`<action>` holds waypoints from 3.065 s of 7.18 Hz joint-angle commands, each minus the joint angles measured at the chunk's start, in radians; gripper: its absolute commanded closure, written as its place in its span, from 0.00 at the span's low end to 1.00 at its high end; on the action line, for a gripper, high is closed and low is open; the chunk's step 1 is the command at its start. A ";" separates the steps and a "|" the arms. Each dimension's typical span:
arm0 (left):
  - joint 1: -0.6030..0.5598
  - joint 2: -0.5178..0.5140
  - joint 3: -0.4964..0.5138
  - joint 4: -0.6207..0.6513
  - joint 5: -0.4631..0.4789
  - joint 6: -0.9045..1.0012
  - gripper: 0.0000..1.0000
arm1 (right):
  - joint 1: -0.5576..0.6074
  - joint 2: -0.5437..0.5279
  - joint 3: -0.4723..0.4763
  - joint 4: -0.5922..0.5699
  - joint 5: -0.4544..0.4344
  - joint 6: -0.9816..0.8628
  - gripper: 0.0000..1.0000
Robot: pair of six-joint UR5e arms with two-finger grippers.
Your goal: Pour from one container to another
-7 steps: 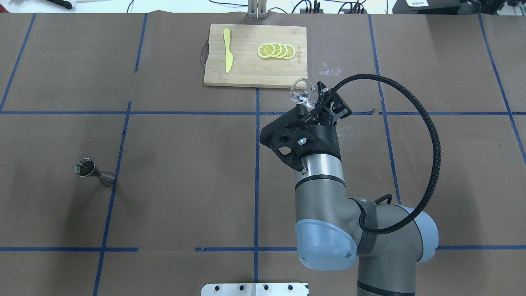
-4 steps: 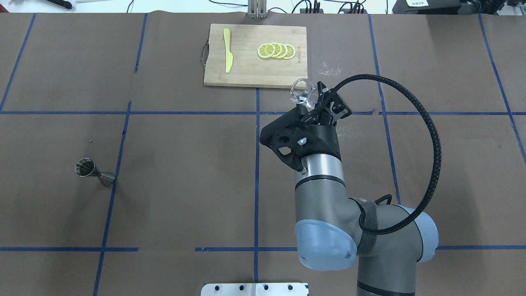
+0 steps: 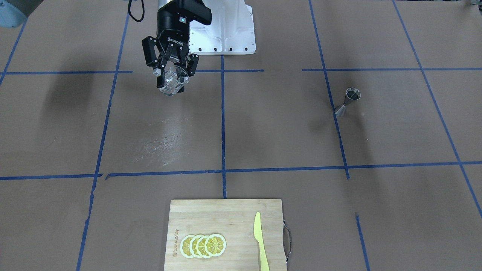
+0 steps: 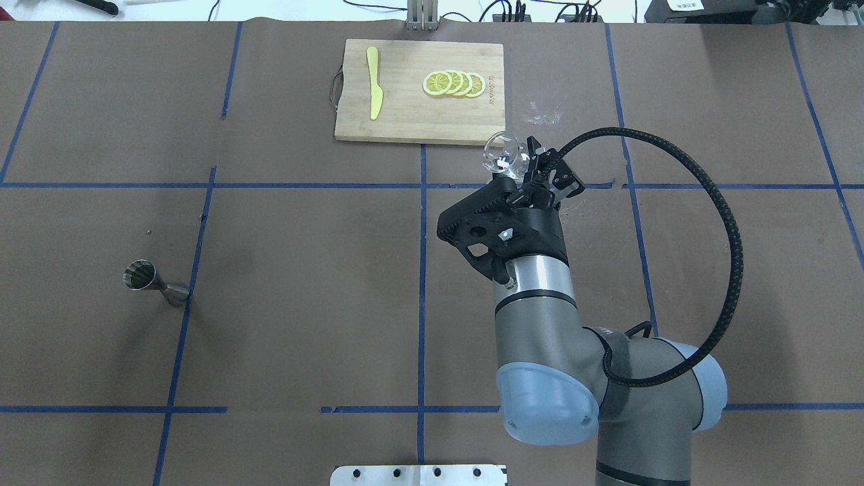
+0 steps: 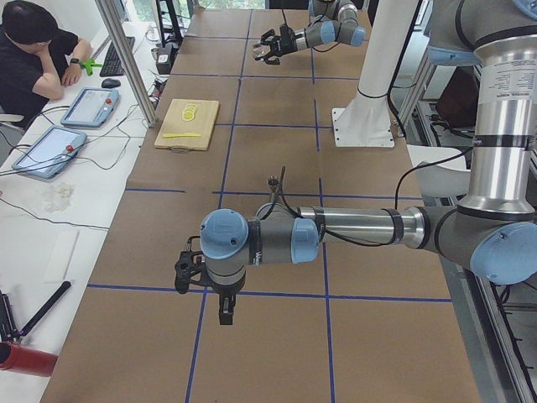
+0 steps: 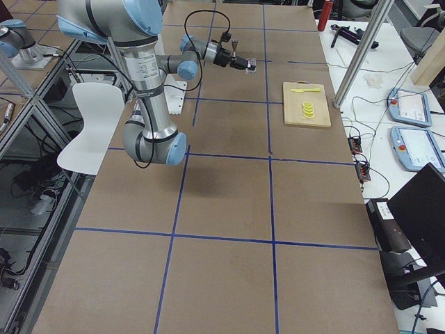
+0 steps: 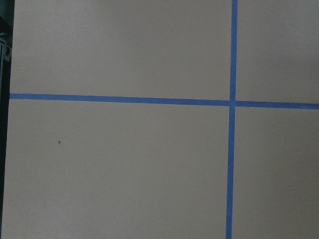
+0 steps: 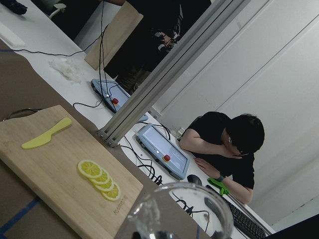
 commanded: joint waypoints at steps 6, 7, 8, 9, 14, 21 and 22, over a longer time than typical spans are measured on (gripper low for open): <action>0.116 -0.004 -0.002 -0.081 0.004 -0.002 0.00 | 0.009 -0.201 0.001 0.244 0.003 0.109 1.00; 0.116 -0.002 0.001 -0.098 0.006 -0.005 0.00 | 0.009 -0.236 0.001 0.266 0.008 0.211 1.00; 0.116 -0.002 0.002 -0.098 0.006 -0.002 0.00 | 0.009 -0.264 0.003 0.268 0.027 0.305 1.00; 0.116 0.004 0.004 -0.107 0.009 0.001 0.00 | 0.008 -0.301 0.003 0.268 0.049 0.382 1.00; 0.124 0.007 0.008 -0.118 0.003 0.001 0.00 | 0.005 -0.494 -0.162 0.688 0.088 0.668 1.00; 0.127 0.006 0.007 -0.118 0.003 0.003 0.00 | -0.044 -0.516 -0.315 0.748 0.039 0.818 1.00; 0.132 0.007 0.007 -0.118 0.003 0.003 0.00 | -0.059 -0.516 -0.338 0.749 0.020 0.853 0.94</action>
